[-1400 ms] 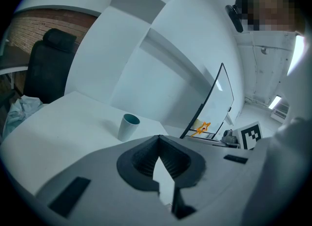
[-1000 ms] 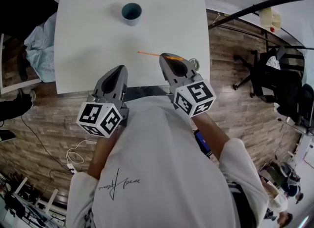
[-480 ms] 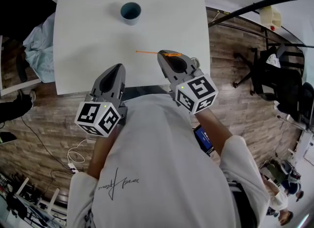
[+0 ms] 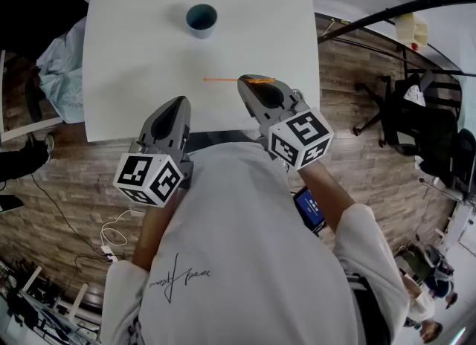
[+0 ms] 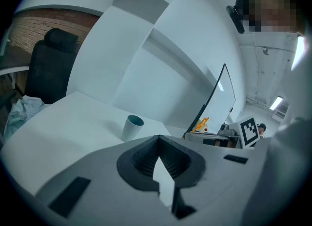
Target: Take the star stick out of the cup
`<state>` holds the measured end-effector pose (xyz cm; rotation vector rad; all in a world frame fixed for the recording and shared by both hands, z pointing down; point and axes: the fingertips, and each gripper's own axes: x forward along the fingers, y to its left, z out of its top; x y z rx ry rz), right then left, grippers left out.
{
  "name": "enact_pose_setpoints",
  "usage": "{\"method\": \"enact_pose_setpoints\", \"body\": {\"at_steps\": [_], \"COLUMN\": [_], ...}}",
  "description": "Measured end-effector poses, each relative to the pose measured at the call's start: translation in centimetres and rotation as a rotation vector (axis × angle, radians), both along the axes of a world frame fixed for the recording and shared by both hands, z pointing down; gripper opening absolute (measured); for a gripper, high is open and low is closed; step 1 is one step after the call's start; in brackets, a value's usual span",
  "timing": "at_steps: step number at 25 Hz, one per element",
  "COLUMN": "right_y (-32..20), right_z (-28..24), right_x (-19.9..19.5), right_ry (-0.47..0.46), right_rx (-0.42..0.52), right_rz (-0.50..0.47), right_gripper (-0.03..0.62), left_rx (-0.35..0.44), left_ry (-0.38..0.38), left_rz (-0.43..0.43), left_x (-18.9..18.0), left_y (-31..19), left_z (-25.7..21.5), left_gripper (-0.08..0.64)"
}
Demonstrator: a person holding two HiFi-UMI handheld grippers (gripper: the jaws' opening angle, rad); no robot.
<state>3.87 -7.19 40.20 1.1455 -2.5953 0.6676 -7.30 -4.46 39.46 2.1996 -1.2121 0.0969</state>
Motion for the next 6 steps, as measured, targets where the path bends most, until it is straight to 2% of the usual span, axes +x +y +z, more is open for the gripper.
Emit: {"method": "enact_pose_setpoints", "body": {"at_steps": [6], "right_y": [-0.06], "right_z": [-0.03], "right_x": [-0.29], "right_ry": [-0.003], "right_rx": [-0.002], "right_rz": [-0.012], "right_gripper": [0.023], "left_rx": [-0.003], "left_ry": [0.006], "left_rz": [-0.003], "left_x": [-0.17], "left_y": [0.11], "left_z": [0.16], "left_gripper": [0.005]}}
